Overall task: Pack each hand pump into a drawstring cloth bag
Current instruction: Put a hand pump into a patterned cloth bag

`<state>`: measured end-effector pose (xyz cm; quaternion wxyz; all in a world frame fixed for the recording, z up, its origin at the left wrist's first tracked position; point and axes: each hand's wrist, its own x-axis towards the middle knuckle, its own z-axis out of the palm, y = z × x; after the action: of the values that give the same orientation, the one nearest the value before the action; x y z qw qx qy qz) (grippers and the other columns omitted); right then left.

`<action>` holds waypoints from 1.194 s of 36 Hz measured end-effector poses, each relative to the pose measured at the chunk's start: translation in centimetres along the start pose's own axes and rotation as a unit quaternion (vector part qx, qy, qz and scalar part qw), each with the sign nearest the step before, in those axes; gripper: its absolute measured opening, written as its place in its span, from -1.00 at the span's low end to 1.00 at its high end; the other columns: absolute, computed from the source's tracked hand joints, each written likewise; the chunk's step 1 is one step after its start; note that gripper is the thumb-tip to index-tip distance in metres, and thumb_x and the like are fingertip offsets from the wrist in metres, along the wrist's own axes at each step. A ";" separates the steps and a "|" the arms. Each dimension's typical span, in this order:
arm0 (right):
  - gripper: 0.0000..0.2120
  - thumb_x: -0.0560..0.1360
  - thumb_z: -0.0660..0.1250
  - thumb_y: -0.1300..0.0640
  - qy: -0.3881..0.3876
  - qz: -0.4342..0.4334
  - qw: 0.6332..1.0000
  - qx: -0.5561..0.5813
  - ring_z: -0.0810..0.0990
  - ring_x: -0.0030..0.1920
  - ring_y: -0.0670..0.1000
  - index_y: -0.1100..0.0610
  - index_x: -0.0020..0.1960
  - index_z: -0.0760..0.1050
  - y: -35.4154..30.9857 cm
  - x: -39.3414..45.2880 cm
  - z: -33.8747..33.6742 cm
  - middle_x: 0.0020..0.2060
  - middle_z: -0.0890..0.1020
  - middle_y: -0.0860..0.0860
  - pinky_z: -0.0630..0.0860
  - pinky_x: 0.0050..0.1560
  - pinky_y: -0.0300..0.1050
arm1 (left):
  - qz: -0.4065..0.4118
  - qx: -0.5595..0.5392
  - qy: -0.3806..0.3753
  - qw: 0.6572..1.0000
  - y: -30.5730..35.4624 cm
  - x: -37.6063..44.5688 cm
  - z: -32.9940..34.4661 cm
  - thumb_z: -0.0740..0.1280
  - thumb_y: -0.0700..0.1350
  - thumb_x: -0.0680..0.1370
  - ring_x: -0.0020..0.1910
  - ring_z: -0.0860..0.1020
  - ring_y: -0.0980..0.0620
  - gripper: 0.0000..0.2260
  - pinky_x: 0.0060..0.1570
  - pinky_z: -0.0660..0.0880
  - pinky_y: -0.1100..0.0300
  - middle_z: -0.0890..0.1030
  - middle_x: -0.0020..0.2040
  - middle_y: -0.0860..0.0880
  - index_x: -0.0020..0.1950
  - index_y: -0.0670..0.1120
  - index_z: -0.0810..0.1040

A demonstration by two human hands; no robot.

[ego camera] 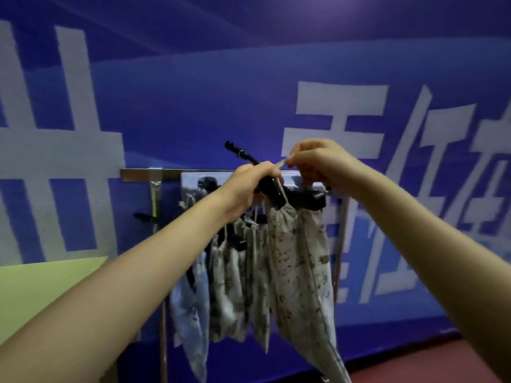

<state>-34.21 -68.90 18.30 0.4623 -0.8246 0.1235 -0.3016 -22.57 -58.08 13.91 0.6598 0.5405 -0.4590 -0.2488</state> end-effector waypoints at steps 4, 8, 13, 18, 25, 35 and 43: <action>-0.83 0.49 0.34 0.29 0.028 0.011 0.991 -0.129 0.40 -0.50 -0.08 0.19 -0.28 0.48 2.3 -1.1 -3.0 -0.52 0.45 0.01 0.36 -0.45 -0.24 | -0.023 -0.008 -0.009 1.000 -2.3 2.2 3.3 0.31 -0.13 0.41 -0.24 0.51 0.03 -0.91 -0.23 0.43 0.22 0.55 -0.25 -0.07 -0.29 -0.09 0.52; -0.88 0.49 0.38 0.20 0.045 0.029 0.977 -0.208 0.43 -0.43 -0.05 0.20 -0.21 0.53 5.5 -1.8 -6.2 -0.38 0.53 0.09 0.36 -0.39 -0.19 | -0.036 0.037 -0.036 0.998 -4.1 4.3 6.4 0.28 -0.21 0.50 -0.28 0.52 0.09 -0.85 -0.29 0.49 0.35 0.56 -0.25 -0.06 -0.27 -0.12 0.53; -0.82 0.50 0.39 0.12 0.090 0.024 0.962 -0.257 0.41 -0.52 -0.20 0.10 -0.27 0.53 9.4 -1.3 -8.8 -0.44 0.52 -0.04 0.36 -0.43 -0.29 | -0.045 0.102 -0.039 0.993 -5.8 6.9 9.4 0.28 -0.17 0.50 -0.25 0.53 0.05 -0.87 -0.11 0.54 0.22 0.56 -0.29 -0.04 -0.20 -0.14 0.58; -0.84 0.51 0.37 0.07 0.136 0.001 0.960 -0.246 0.48 -0.36 -0.08 0.08 -0.23 0.57 13.3 0.6 -9.0 -0.37 0.57 -0.01 0.42 -0.32 -0.22 | -0.068 0.109 0.021 0.991 -7.7 9.1 11.3 0.23 -0.13 0.58 -0.26 0.43 0.03 -0.81 -0.32 0.35 0.26 0.46 -0.28 -0.04 -0.22 -0.11 0.49; -0.86 0.49 0.38 0.13 0.200 -0.047 0.965 -0.162 0.45 -0.37 -0.22 0.09 -0.25 0.58 17.1 4.9 -7.3 -0.40 0.55 -0.08 0.34 -0.33 -0.36 | -0.104 0.074 0.123 0.984 -10.1 12.3 11.6 0.23 -0.04 0.59 0.08 0.54 -0.07 -0.70 -0.11 0.45 0.13 0.58 0.16 -0.13 0.24 -0.18 0.48; -0.81 0.59 0.20 0.19 0.219 0.025 0.975 -0.011 0.46 -0.39 -0.04 0.08 -0.16 0.51 21.1 5.6 -5.5 -0.38 0.52 0.02 0.43 -0.33 -0.16 | -0.119 0.136 0.102 0.978 -12.1 13.1 11.2 0.30 -0.15 0.56 0.01 0.55 -0.12 -0.94 -0.01 0.46 0.10 0.59 0.00 -0.18 -0.06 -0.13 0.48; -0.88 0.58 0.22 0.20 0.275 -0.033 0.960 -0.032 0.56 -0.10 -0.09 0.03 0.05 0.48 19.4 3.6 -4.7 -0.12 0.58 -0.04 0.50 -0.09 -0.20 | -0.065 0.187 0.048 0.979 -11.1 9.5 10.7 0.24 -0.02 0.60 0.00 0.52 -0.03 -0.84 -0.12 0.36 0.19 0.56 -0.09 -0.01 0.01 -0.10 0.51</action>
<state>-32.78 -84.36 5.27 0.3740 -0.7277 0.2278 -0.5279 -25.75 -74.31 6.62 0.5502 0.6946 -0.4292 -0.1750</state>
